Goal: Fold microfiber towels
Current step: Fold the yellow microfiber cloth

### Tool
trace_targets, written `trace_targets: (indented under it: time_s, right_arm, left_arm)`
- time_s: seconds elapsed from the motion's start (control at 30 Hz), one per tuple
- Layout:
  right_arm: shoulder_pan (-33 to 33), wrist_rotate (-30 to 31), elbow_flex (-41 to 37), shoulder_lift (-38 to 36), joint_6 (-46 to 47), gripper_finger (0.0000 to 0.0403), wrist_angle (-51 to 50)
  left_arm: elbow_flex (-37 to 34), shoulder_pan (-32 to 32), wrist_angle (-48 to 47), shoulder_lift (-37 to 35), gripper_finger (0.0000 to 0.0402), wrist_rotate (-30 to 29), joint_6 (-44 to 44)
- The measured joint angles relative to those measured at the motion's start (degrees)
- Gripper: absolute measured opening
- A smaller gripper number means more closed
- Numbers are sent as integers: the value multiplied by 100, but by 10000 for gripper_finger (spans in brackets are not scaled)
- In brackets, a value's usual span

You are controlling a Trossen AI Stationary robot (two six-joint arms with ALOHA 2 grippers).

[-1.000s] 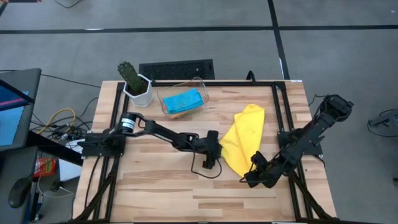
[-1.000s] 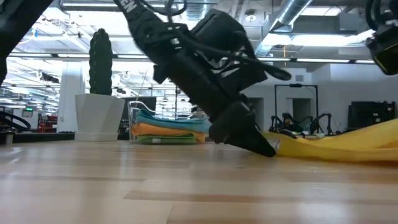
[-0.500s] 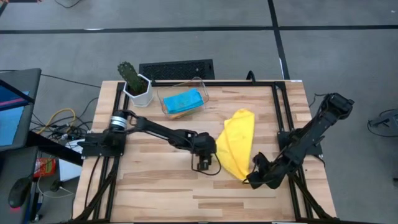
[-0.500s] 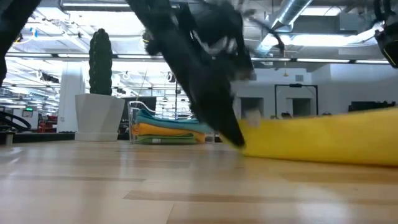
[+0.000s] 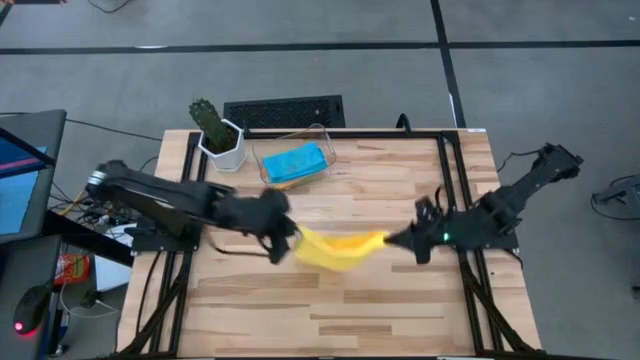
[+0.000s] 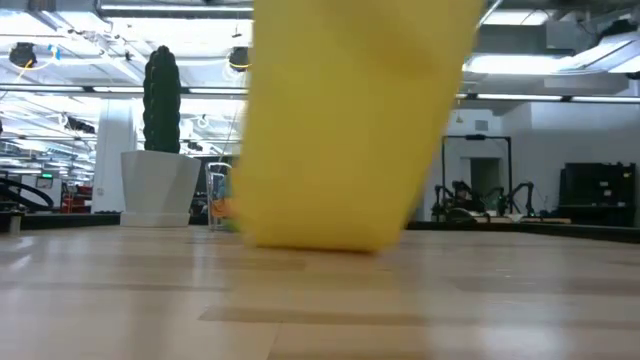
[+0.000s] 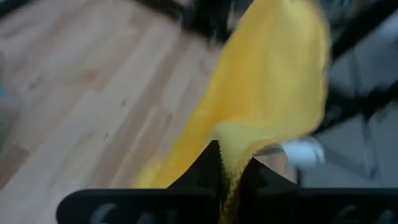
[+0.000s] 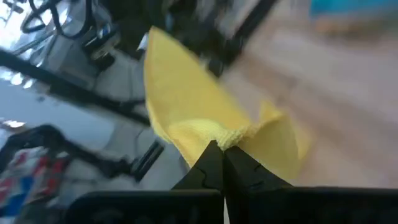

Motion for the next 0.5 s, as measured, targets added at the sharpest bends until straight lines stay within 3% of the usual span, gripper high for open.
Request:
trace_targets:
  time_s: [0.13,0.27,0.4,0.5]
  right_arm:
    - [-761,139,723,143,-1138,11,-428]
    - [-1473,-58,1311,589,-2102,12,-401]
    - [-1954,-237,1809,1038,-2136,16,-1174]
    - [-2341,-925,2067,1284,-1981,14,-1967]
  left_arm:
    - [6,59,-171,-706,0,-323,-554]
    - [6,313,-256,-974,0,-93,-733]
    - [6,541,-749,-1052,0,194,-746]
    - [6,767,-1345,-1040,0,529,-1084]
